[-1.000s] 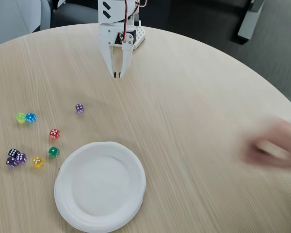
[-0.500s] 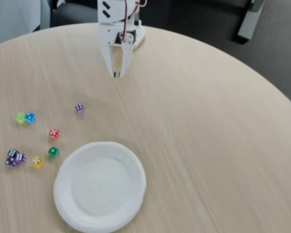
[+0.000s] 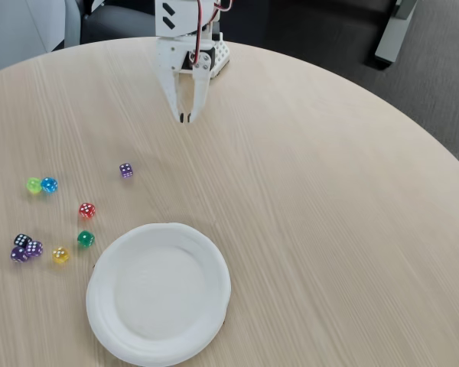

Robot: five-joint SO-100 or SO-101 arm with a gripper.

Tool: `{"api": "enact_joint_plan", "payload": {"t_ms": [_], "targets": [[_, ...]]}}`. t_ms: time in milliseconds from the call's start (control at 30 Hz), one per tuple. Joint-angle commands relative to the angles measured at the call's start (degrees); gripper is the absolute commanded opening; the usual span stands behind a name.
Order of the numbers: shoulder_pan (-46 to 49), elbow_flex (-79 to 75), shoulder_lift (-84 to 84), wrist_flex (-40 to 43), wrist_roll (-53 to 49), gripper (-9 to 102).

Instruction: Pick a purple dice and put it in the plate.

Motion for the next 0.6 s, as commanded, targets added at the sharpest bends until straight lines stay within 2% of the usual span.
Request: {"api": "enact_joint_plan", "payload": {"t_ms": [0, 433, 567], "targets": [[0.3, -0.2, 0.2, -0.6, 0.3, 4], [-0.2, -0.2, 0.2, -0.6, 0.0, 6], [-0.4, -0.2, 0.2, -0.6, -0.3, 3]]}}
